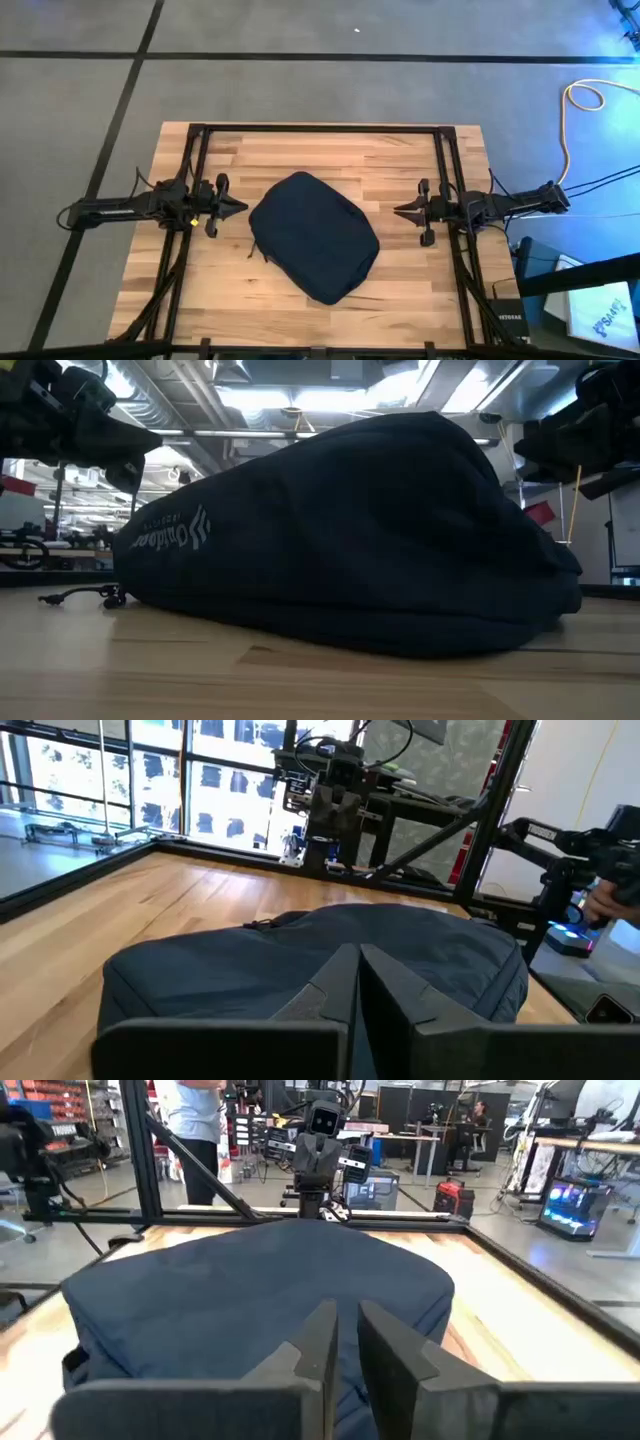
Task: Unpack backpack
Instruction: Open the blue backpack
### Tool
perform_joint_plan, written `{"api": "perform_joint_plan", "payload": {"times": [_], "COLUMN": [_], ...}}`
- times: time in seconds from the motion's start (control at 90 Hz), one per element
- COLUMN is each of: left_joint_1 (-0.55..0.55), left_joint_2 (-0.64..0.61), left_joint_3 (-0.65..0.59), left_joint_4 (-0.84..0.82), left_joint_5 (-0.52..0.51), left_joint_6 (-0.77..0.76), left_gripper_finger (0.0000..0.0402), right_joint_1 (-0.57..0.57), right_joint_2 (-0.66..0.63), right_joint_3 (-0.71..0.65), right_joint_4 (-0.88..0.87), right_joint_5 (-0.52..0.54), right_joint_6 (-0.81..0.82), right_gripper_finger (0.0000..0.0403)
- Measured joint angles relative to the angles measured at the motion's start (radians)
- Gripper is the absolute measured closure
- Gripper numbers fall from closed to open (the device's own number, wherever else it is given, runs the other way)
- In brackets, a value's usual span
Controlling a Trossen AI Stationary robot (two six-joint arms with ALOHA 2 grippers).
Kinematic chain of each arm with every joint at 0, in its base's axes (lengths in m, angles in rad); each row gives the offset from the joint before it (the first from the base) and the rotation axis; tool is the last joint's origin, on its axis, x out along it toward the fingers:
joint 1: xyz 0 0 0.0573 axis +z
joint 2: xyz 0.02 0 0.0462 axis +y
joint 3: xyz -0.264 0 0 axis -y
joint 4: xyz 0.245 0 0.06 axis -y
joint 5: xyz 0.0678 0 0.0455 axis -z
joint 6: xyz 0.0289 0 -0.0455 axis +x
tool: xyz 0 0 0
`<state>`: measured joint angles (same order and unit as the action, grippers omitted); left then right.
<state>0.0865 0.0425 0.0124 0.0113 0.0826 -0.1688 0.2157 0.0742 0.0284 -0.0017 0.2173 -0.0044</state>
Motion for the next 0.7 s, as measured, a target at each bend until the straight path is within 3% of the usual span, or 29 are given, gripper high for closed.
{"api": "perform_joint_plan", "payload": {"times": [0.156, 0.456, 0.7], "left_joint_1": [0.0, 0.0, 0.0], "left_joint_2": [0.0, 0.0, 0.0], "left_joint_3": [0.0, 0.0, 0.0], "left_joint_4": [-0.001, -0.001, -0.001], "left_joint_5": [-0.005, -0.008, -0.008], "left_joint_6": [0.0, 0.0, 0.0], "left_gripper_finger": [0.0402, 0.0402, 0.0402], "right_joint_1": [0.0, 0.0, 0.0], "right_joint_2": [0.0, 0.0, 0.0], "right_joint_3": [0.0, 0.0, 0.0], "right_joint_4": [0.02, 0.026, 0.056], "right_joint_5": [0.008, -0.008, 0.031], "right_joint_6": [0.013, 0.211, 0.208], "right_gripper_finger": [0.0375, 0.0375, 0.0375]}}
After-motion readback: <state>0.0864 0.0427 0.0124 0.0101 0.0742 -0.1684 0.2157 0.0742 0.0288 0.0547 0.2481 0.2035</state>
